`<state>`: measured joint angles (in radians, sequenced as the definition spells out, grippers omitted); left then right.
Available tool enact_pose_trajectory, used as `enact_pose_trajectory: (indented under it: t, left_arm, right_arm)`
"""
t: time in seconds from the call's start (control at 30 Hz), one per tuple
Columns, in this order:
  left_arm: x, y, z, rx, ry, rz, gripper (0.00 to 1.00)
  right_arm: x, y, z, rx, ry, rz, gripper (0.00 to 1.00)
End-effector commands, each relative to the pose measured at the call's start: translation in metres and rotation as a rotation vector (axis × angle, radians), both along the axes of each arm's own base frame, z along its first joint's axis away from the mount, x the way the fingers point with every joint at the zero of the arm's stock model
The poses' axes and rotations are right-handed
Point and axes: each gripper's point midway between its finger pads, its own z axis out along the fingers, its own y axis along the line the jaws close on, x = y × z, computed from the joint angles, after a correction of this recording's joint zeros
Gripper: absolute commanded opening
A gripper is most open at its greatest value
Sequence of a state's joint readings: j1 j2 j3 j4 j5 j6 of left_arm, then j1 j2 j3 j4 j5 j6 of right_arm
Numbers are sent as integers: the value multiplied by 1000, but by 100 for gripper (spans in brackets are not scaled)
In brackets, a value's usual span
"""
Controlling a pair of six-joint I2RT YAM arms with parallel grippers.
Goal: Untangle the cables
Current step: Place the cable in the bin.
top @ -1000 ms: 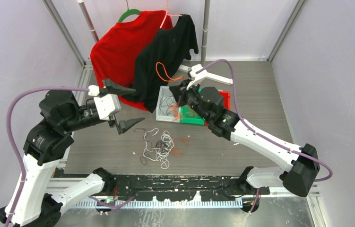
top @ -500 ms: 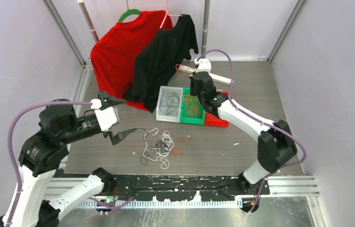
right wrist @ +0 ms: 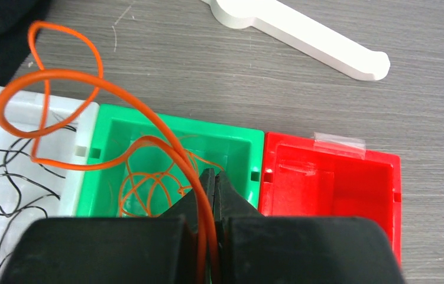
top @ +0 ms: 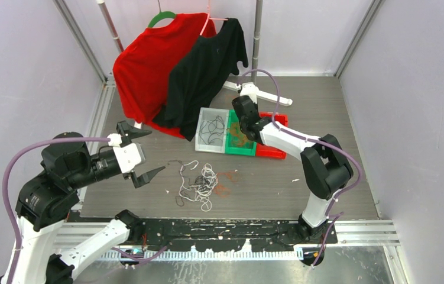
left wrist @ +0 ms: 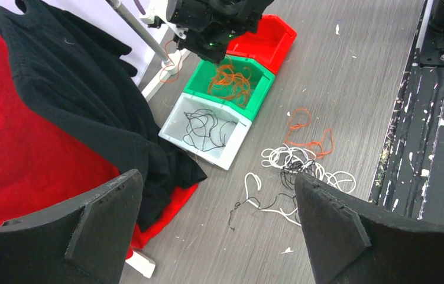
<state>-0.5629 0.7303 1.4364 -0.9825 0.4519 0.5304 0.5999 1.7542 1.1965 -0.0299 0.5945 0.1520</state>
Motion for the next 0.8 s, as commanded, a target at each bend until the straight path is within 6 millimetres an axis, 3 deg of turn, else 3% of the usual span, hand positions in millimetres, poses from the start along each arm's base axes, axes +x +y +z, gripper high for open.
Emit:
enact_pose_trajectory:
  t: [0.0, 0.1, 0.3, 0.43, 0.57, 0.77]
  left_arm:
    - [-4, 5, 8, 1, -46, 1, 99]
    - [-5, 4, 7, -1, -46, -4, 99]
    - [-8, 4, 12, -15, -48, -12, 99]
    - [-9, 6, 12, -10, -57, -8, 99]
    - [-10, 6, 11, -12, -56, -12, 100]
    - [-10, 4, 13, -20, -56, -20, 100]
  right_arm:
    - [0, -7, 15, 26, -48, -43, 1]
    - [-8, -10, 6, 38, -29, -43, 2]
    - [-17, 0, -11, 41, 73, 10, 12]
    - [-24, 0, -11, 70, 90, 12, 16]
    - [-33, 1, -16, 85, 117, 35, 29]
    - [-31, 0, -15, 46, 176, 17, 37]
